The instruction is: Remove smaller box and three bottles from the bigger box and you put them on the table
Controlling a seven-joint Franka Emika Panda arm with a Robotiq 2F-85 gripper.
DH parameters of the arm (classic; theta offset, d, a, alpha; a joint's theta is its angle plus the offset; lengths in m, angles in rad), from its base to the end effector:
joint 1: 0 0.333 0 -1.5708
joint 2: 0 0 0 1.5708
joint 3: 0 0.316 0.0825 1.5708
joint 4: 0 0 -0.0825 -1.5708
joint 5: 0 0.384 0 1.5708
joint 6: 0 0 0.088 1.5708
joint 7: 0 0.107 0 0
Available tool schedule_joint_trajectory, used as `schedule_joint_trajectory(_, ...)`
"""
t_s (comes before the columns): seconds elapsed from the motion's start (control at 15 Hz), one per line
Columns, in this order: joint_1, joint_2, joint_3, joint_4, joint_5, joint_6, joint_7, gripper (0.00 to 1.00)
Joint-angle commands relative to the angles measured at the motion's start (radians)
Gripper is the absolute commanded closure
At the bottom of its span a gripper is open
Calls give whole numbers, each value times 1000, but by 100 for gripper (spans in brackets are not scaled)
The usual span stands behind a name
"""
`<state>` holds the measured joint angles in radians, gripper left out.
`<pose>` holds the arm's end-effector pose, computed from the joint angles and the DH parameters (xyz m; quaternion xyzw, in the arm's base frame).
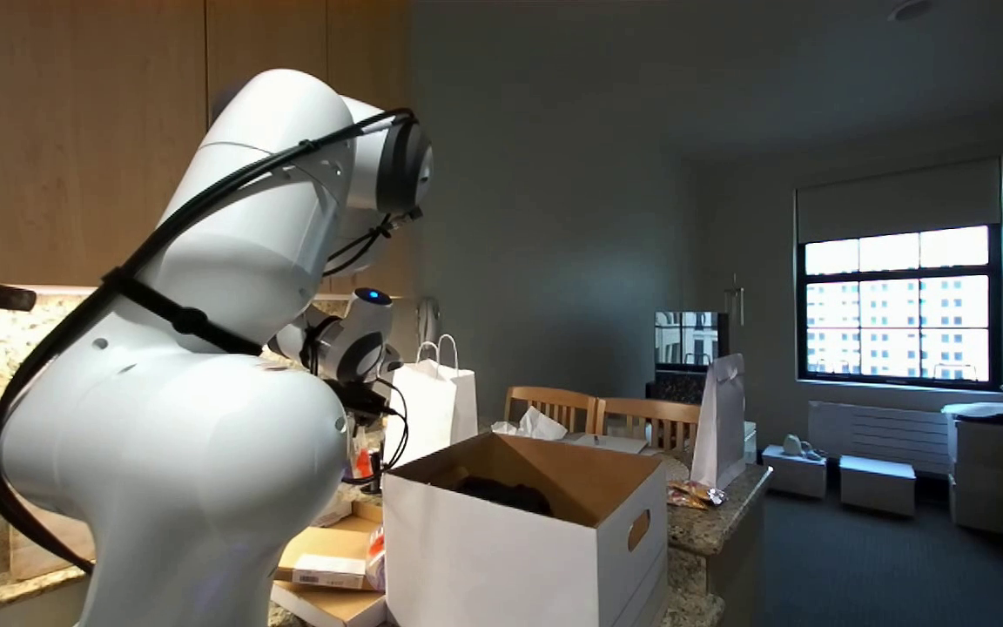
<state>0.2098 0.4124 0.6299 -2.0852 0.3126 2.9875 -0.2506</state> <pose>0.4504 0.4359 0.3174 -0.8953 -0.3185 -0.1977 0.2405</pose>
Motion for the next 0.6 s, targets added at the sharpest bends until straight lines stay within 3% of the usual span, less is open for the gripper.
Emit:
schedule_joint_trajectory(0.0, -18, 6, 13, 1, -34, 2, 26, 60)
schedule_joint_trajectory(0.27, -24, 6, 14, 1, -33, 2, 25, 60)
schedule_joint_trajectory(0.33, -24, 6, 14, 1, -33, 2, 25, 85)
schedule_joint_trajectory(0.53, -24, 14, 24, 8, 6, -8, 0, 85)
